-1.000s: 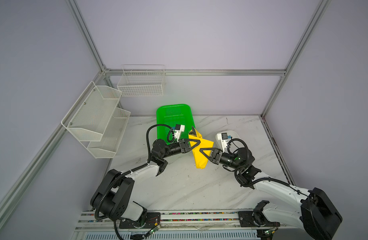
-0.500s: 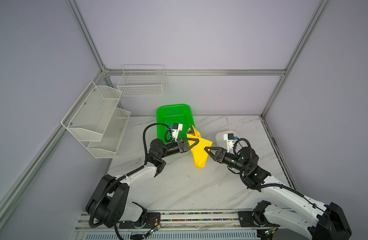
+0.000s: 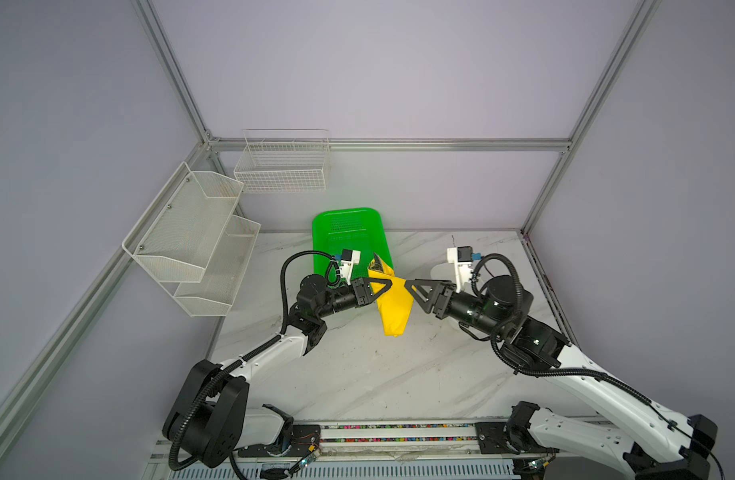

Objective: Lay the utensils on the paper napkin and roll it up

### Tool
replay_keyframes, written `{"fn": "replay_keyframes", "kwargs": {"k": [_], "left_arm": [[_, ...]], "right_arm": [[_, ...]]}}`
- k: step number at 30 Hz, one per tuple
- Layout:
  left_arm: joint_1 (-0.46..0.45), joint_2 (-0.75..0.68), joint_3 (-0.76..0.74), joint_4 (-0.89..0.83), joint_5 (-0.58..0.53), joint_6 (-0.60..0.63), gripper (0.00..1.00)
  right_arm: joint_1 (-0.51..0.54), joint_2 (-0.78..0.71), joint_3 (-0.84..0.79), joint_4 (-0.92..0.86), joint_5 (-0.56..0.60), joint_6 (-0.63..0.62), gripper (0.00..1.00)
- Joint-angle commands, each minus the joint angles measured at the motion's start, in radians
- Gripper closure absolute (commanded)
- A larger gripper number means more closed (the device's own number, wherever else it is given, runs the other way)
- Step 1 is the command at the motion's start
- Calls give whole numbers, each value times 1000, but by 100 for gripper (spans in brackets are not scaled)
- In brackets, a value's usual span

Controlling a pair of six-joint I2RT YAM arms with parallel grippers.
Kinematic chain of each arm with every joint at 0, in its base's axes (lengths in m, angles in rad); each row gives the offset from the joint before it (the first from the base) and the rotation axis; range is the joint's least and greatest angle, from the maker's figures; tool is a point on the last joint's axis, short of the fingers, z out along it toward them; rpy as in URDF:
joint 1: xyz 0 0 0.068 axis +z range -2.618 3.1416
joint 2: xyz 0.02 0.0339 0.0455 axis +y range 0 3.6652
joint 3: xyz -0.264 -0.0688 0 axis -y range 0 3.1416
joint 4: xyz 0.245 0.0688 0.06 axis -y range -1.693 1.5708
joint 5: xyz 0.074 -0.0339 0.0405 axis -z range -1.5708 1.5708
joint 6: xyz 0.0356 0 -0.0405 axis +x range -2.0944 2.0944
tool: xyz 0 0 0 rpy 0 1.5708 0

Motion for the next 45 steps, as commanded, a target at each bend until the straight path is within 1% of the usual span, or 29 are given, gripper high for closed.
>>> {"fn": "replay_keyframes", "kwargs": {"k": [1,2,6,15,17,21,27,34,45], "left_arm": [[5,-31,61,27,-12,32,96],[5,-33,61,27,-11,32,96],[5,-42,61,20,-9,31,96],[5,-53,67,13,-2,29,96],[5,-54,70,15,3,24,96],[5,-58,77,17,20,17,96],[5,-67,85,27,37,2,96],[5,-73,100,31,56,-6,96],[5,-88,118,40,88,-24,96]], "right_arm": [[64,85,61,-134,170,-76,48],[70,103,70,-143,200,-74,48],[77,132,72,-153,250,-69,49],[77,149,54,-210,326,-42,50],[77,153,42,-192,292,-29,49],[77,150,22,-171,285,-34,48],[75,151,2,-130,242,-40,47],[74,144,-27,-35,114,-56,46],[51,149,-49,14,38,-55,48]]}}
